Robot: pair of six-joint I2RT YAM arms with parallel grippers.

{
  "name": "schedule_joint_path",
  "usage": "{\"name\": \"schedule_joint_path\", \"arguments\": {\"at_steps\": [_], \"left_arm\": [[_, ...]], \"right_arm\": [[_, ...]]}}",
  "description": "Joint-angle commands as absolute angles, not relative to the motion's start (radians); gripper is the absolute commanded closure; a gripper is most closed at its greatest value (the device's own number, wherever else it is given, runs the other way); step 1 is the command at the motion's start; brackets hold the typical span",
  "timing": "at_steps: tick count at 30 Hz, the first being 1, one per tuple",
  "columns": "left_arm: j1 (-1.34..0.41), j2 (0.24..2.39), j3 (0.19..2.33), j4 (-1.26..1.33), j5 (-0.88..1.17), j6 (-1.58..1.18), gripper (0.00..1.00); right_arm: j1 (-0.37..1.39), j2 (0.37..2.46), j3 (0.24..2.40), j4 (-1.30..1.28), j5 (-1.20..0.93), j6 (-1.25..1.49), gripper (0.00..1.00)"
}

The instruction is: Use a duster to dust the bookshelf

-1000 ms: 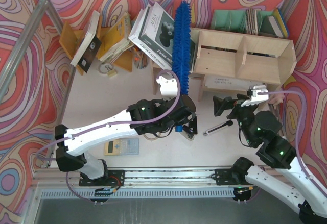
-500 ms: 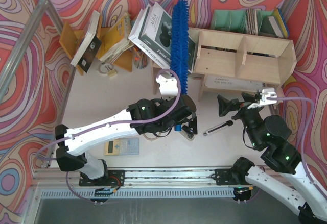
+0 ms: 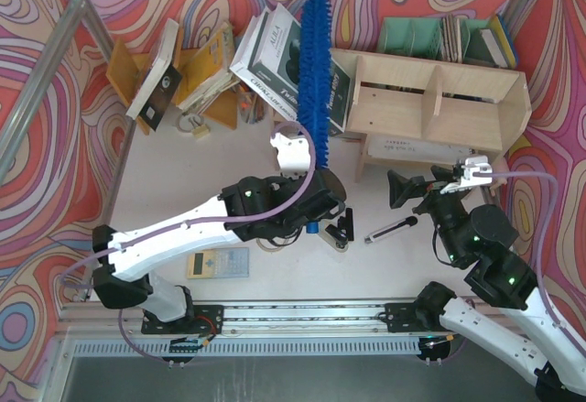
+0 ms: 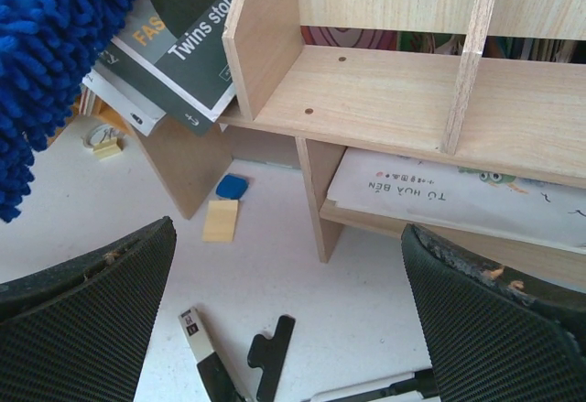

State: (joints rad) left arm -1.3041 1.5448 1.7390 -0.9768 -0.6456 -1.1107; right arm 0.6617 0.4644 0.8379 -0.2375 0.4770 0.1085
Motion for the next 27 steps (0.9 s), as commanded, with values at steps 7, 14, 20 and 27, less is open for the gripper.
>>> {"name": "schedule_joint_path", "arguments": {"at_steps": [7,14,20,27], "left_arm": [[-1.309,1.561,1.695,-0.905,-0.569,-1.091,1.00],[-1.310,1.624,1.742,-0.880,-0.509,-1.048,1.00],[-1.310,1.591,1.722,-0.885,-0.564,-1.043,1.00],[-1.309,1.496,1.699,-0.943,-0.695,-1.041,1.00]], "right_arm": [[0.665,0.462,0.831,-0.205,0.511,0.098,0.01],[0.666,0.468,0.832,-0.204,0.502,0.121,0.01],[0.666,0.469,0.824,-0.182,0.480,0.138,0.01],[0.666,0.469,0.811,-0.173,0.487,0.129,0.01]]}}
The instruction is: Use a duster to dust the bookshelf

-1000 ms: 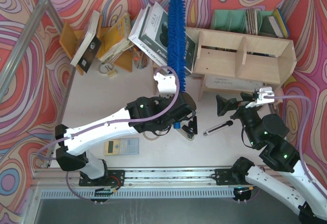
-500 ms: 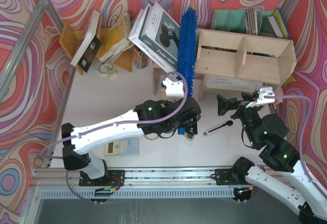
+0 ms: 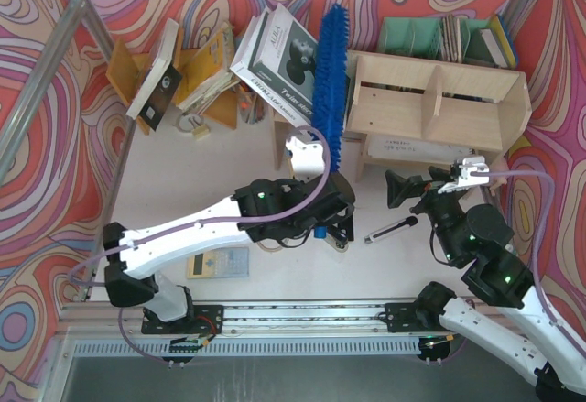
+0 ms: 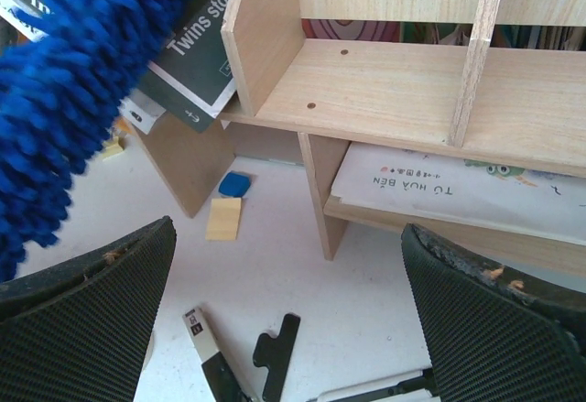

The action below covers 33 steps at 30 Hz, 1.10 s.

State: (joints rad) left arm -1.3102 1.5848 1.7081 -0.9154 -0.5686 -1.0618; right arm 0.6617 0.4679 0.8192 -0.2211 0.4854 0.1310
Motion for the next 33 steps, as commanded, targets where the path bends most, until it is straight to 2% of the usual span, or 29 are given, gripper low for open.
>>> {"name": "schedule_joint_path", "arguments": {"at_steps": [1,6,11,26,33], "left_arm": [[-1.309,1.481,1.696,-0.947,-0.713,-1.033,1.00],[-1.307,1.403,1.656,-0.949,-0.785,-1.028,1.00],[-1.290,1.381,1.608,-0.920,-0.759,-1.035,1.00],[-1.290,1.548,1.652,-0.809,-0.520,-0.979,1.00],[-1.290,1.517,1.684,-0.849,-0.598,-0.949,1.00]], "right_arm": [[0.666,0.468,0.812,-0.173,0.488,0.126,0.01],[0.665,0.465,0.811,-0.177,0.499,0.124,0.01],[0.666,0.472,0.810,-0.176,0.500,0.124,0.01],[0.666,0.481,0.810,-0.181,0.509,0.131,0.01],[0.666,0.486,0.810,-0.180,0.508,0.130,0.01]]}}
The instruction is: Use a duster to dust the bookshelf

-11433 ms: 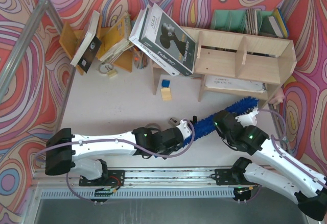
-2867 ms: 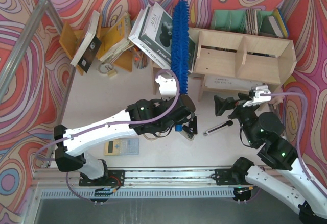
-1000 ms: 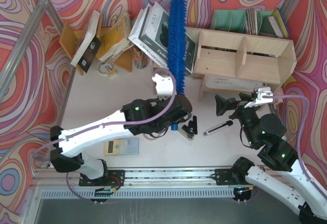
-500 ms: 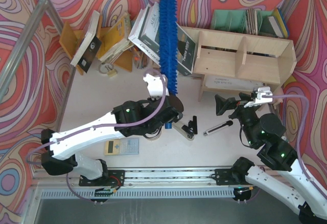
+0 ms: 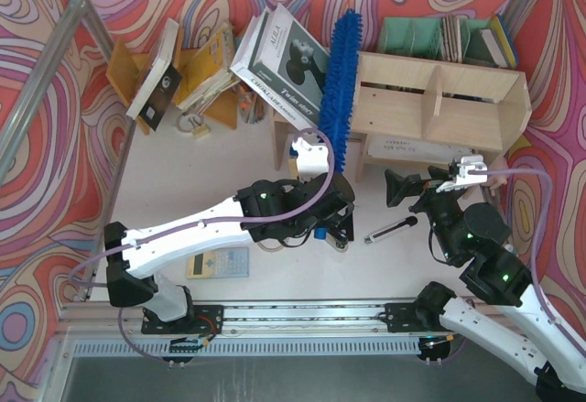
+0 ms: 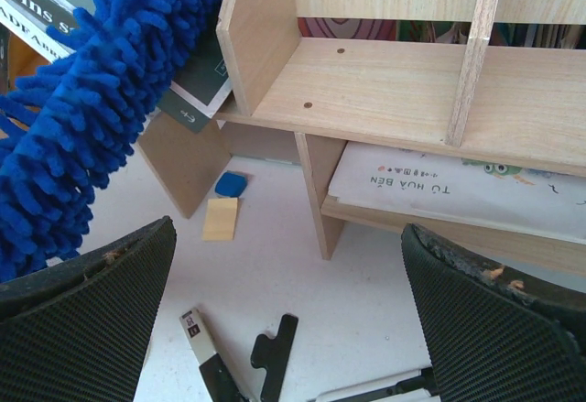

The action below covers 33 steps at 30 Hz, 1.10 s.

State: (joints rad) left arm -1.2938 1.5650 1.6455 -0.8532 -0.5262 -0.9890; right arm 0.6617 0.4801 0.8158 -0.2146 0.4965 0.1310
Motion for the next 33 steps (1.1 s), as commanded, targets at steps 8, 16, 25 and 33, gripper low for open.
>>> {"name": "schedule_joint_path", "arguments": {"at_steps": [8,16,25,33], "left_arm": [[-1.254,1.488,1.689,-0.875,-0.616,-0.941,1.00],[-1.248,1.619,1.809,-0.930,-0.548,-0.924,1.00],[-1.250,1.714,1.874,-0.893,-0.410,-0.908,1.00],[-1.278,1.790,1.972,-0.891,-0.371,-0.867,1.00]], "right_arm": [[0.666,0.489,0.810,-0.178,0.504,0.132,0.01],[0.666,0.489,0.808,-0.178,0.508,0.135,0.01],[0.666,0.486,0.807,-0.178,0.515,0.138,0.01],[0.666,0.483,0.805,-0.178,0.516,0.143,0.01]]}}
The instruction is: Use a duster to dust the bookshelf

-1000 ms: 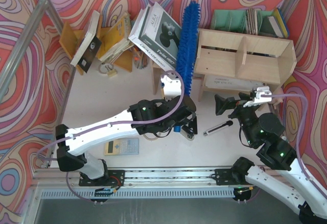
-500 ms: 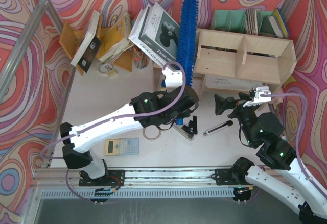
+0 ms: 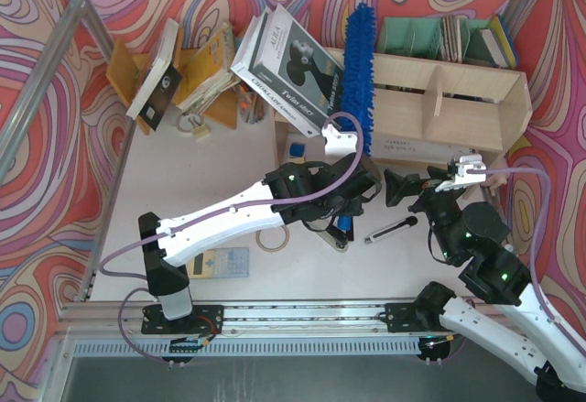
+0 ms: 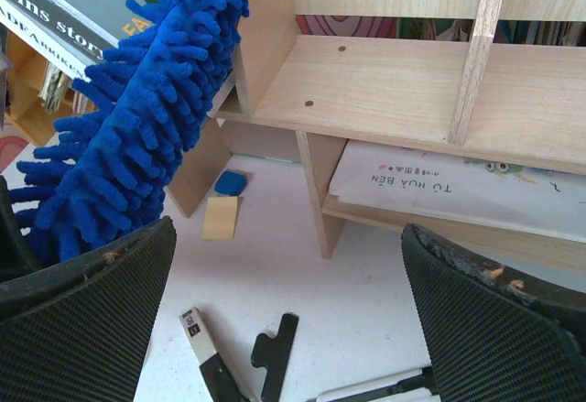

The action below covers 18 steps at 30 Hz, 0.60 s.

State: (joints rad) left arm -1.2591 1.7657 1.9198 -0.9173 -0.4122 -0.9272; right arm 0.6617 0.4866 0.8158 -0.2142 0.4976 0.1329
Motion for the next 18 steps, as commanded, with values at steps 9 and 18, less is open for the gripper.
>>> {"name": "schedule_joint_path", "arguments": {"at_steps": [9,18], "left_arm": [[-1.278,1.701,1.883,-0.891,-0.474,-0.882,1.00],[-1.255,1.535,1.735,-0.900,-0.596,-0.933,1.00]], "right_arm": [[0.666,0.479,0.804,-0.181,0.516,0.146,0.01],[0.665,0.479,0.804,-0.183,0.513,0.148,0.01]]}}
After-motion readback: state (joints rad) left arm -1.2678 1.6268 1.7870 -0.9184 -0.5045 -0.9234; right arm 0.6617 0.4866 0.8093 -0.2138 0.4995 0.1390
